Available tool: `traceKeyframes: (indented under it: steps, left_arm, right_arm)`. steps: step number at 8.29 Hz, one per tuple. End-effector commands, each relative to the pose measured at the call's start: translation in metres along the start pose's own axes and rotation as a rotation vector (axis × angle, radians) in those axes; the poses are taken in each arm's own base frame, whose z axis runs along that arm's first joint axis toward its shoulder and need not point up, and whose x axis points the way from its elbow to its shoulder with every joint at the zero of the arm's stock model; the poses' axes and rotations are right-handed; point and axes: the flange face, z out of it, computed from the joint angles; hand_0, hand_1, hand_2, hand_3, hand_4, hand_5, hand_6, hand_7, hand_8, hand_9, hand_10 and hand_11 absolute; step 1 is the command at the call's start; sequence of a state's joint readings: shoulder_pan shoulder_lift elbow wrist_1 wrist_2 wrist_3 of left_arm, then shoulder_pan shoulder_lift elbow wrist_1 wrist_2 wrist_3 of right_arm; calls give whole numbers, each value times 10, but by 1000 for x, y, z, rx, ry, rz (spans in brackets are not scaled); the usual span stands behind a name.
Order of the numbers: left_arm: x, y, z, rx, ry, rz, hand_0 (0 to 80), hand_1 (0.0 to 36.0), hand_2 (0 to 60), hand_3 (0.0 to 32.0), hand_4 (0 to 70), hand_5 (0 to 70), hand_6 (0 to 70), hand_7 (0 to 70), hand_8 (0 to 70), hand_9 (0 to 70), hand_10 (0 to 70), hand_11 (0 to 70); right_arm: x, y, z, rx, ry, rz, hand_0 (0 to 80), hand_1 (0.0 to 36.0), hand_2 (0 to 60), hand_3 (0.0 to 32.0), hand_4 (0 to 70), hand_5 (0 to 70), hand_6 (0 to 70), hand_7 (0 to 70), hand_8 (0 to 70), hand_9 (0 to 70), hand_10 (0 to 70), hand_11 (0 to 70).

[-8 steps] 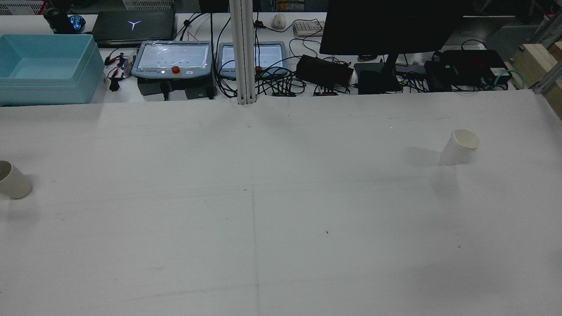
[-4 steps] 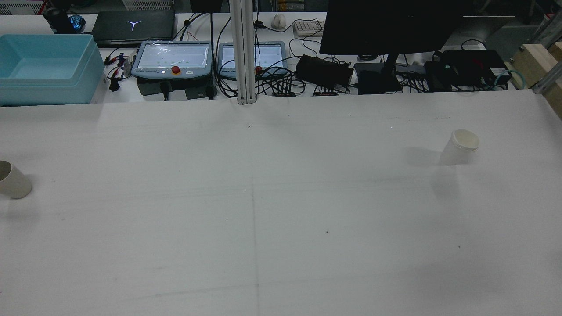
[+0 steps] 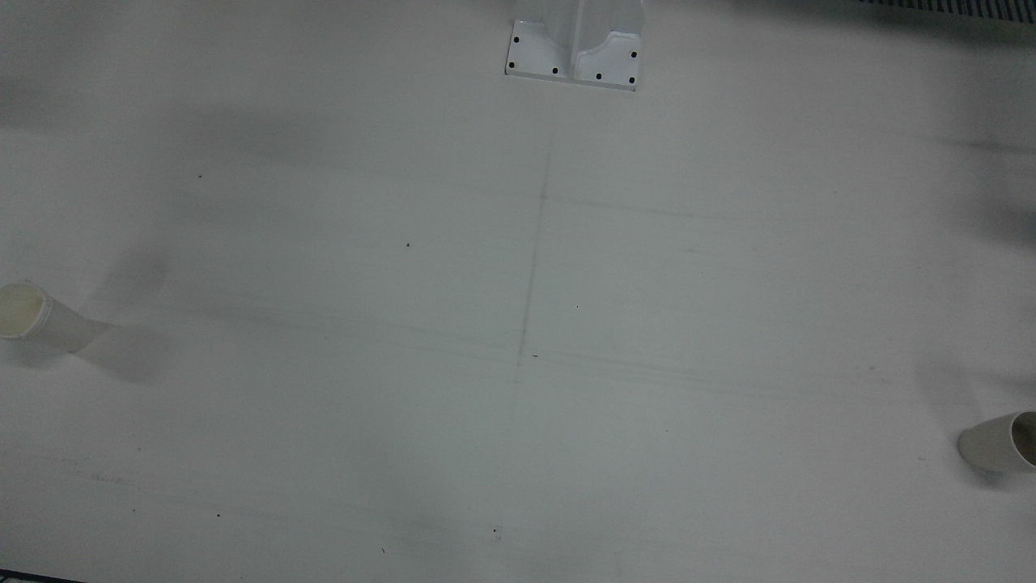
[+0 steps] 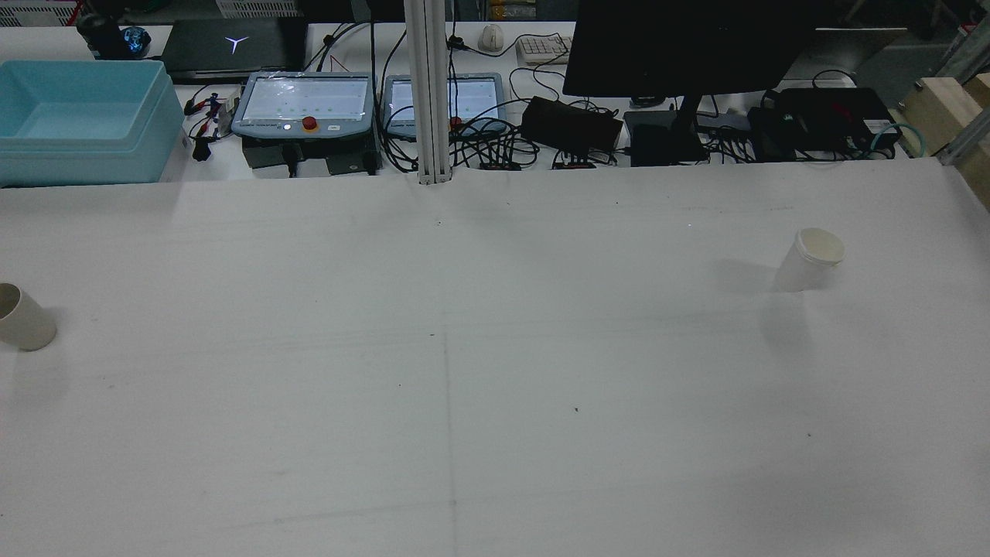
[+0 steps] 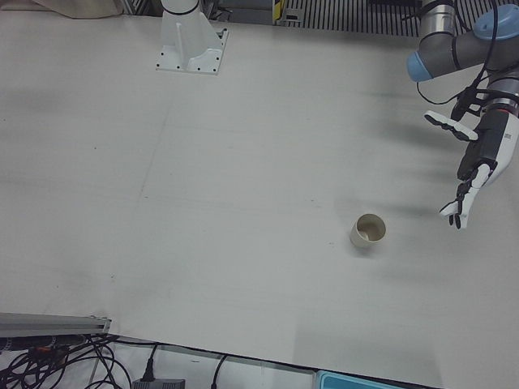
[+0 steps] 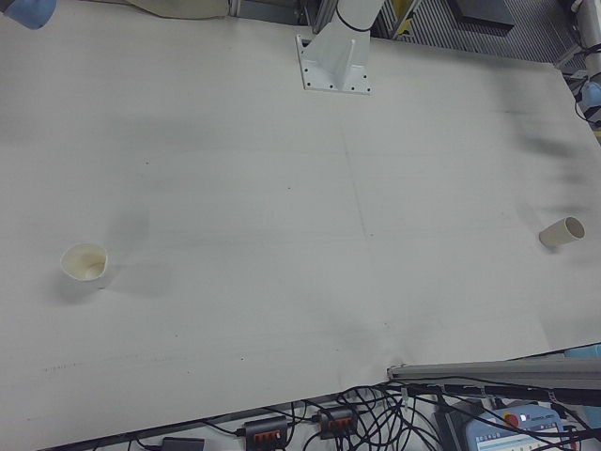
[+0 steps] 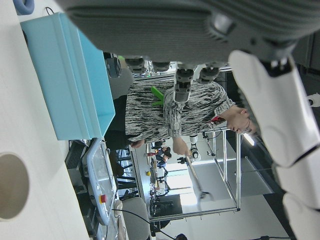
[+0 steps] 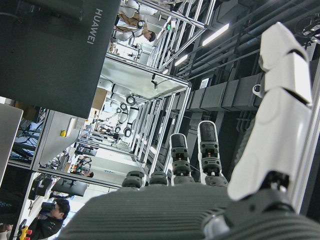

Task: Pour water

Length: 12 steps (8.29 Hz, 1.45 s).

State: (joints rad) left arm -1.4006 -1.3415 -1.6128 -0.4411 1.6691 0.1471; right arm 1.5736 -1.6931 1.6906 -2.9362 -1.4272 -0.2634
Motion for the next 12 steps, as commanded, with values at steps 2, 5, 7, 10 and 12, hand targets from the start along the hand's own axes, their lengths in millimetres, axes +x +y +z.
traceKeyframes:
  steps: [2,5,7,10,12]
  left_arm:
    - [-32,-119,-68,12,-15,183,455,99,82,0,126,0,70,161,4,29,26,50]
    - [-39,-118,1,-20,-45,276,451,108,122,0,127,0,66,146,3,23,24,46]
    - [-76,-108,42,-38,-129,344,478,183,233,0,123,0,57,119,1,9,17,42]
    - [-99,-98,74,-63,-165,398,458,146,194,0,78,0,26,68,2,0,0,0]
    - [-109,-112,94,-76,-164,410,470,174,210,0,28,0,6,30,0,0,0,0]
  right_arm:
    - [52,-8,-19,82,150,-50,493,181,214,0,136,454,164,283,42,89,56,98]
    - [113,8,-14,27,247,-169,475,155,216,0,134,399,154,266,52,105,84,136]
    - [119,9,-14,23,257,-167,476,160,209,0,118,386,138,249,44,94,74,122]
    - [123,10,-15,20,266,-171,474,158,203,0,106,366,128,233,37,84,70,116]
    - [128,12,-15,14,273,-167,479,164,197,0,86,346,119,214,32,74,66,111]
